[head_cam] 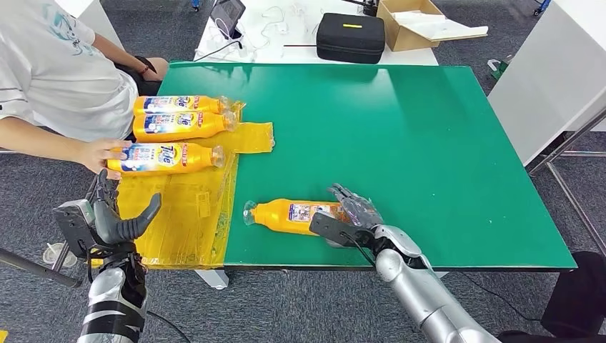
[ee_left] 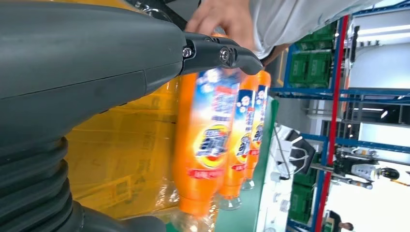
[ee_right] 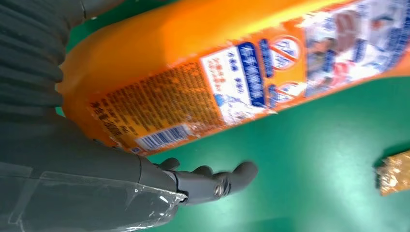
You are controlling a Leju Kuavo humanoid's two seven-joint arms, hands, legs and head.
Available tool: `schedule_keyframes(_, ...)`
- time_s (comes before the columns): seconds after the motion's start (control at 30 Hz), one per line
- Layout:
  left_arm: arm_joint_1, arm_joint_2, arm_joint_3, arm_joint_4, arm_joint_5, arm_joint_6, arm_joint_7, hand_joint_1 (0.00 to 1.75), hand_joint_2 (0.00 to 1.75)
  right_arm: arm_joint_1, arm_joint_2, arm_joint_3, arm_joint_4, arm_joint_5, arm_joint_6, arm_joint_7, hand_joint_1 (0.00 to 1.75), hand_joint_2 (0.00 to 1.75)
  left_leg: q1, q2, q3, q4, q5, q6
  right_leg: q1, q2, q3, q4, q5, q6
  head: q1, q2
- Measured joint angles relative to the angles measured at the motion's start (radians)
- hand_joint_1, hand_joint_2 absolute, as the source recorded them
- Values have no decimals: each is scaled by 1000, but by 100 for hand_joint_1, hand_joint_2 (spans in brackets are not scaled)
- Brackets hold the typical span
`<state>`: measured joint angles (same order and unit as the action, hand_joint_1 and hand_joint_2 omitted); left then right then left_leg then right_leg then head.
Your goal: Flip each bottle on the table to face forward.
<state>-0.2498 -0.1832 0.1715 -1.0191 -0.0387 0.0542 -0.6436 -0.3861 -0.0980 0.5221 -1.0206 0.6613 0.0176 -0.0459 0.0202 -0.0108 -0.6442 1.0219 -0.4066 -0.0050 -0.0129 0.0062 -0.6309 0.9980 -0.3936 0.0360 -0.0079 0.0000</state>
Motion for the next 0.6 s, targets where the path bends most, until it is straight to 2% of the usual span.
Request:
schedule_keyframes(0.4,-24,-8,2,57,-1,-12,-1,0,175,-84,-16,79,114,7,68,33,0,175,0,1,0,0,0,0,0,0,-1,0,0,0,0,0)
schedule_keyframes(0.6,-41,-11,1,81,0,-19,-1,0,175,-139,10,114,192,-4,79,22,3,175,0,1,0,0,0,0,0,0,-1,0,0,0,0,0)
